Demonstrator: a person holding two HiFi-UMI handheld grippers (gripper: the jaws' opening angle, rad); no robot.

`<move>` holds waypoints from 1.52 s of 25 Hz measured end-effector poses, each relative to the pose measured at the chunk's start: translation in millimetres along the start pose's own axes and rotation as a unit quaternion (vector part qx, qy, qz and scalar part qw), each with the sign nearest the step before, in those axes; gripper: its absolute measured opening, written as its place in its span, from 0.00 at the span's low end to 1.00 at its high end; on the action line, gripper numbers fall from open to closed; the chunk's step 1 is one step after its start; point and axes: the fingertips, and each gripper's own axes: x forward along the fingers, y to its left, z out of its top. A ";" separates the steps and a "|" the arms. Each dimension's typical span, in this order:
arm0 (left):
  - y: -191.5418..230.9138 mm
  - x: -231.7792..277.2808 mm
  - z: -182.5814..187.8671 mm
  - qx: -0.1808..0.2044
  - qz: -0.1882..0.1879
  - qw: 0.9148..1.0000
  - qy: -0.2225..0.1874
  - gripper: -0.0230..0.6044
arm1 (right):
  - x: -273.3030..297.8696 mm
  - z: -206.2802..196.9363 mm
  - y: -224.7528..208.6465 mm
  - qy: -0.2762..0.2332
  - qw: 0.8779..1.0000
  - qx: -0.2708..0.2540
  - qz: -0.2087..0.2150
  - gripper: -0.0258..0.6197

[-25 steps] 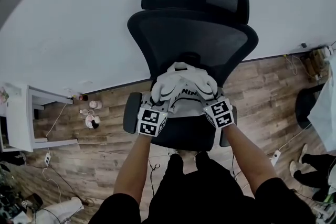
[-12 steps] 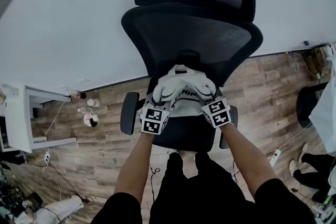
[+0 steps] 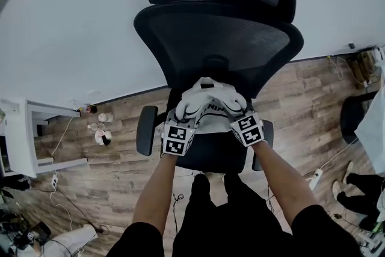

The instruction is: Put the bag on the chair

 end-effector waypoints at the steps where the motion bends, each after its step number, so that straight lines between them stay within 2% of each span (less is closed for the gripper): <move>1: -0.2 0.5 -1.6 0.000 0.000 1.000 0.001 0.22 | 0.9 -1.4 0.2 0.001 1.000 0.000 0.001 0.21; 7: 0.7 5.1 -5.1 0.005 0.002 1.000 -0.002 0.24 | 5.3 -3.4 -1.5 -0.002 1.000 0.000 0.004 0.26; 10: -0.3 5.0 -7.5 0.011 0.001 1.000 -0.001 0.27 | 6.4 -7.0 0.5 0.002 1.000 0.004 0.014 0.39; 12: 0.9 3.1 -8.3 0.019 0.006 1.000 0.006 0.34 | 5.4 -11.3 0.6 0.005 1.000 0.011 0.021 0.48; 14: 2.6 -0.3 -10.3 0.025 0.009 1.000 0.015 0.50 | 2.5 -14.5 -0.4 0.005 1.000 0.016 0.021 0.54; 18: 4.2 -12.8 -13.1 0.032 0.013 0.999 0.013 0.60 | -9.3 -14.9 -6.2 -0.007 1.000 0.019 0.007 0.59; 23: -0.3 -45.1 -12.7 0.021 0.031 0.999 -0.010 0.63 | -41.6 -10.0 -6.1 -0.042 0.999 0.022 -0.011 0.61; 28: -16.3 -72.0 -3.8 0.010 0.032 0.999 -0.029 0.63 | -78.0 0.7 6.2 -0.077 0.997 0.015 -0.016 0.62; 34: -32.0 -109.8 20.1 0.006 0.049 0.996 -0.072 0.63 | -126.8 30.4 30.9 -0.140 0.990 0.027 -0.007 0.62; 38: -40.4 -138.1 39.0 0.004 0.063 0.993 -0.100 0.62 | -155.8 54.0 39.6 -0.173 0.985 0.009 -0.004 0.59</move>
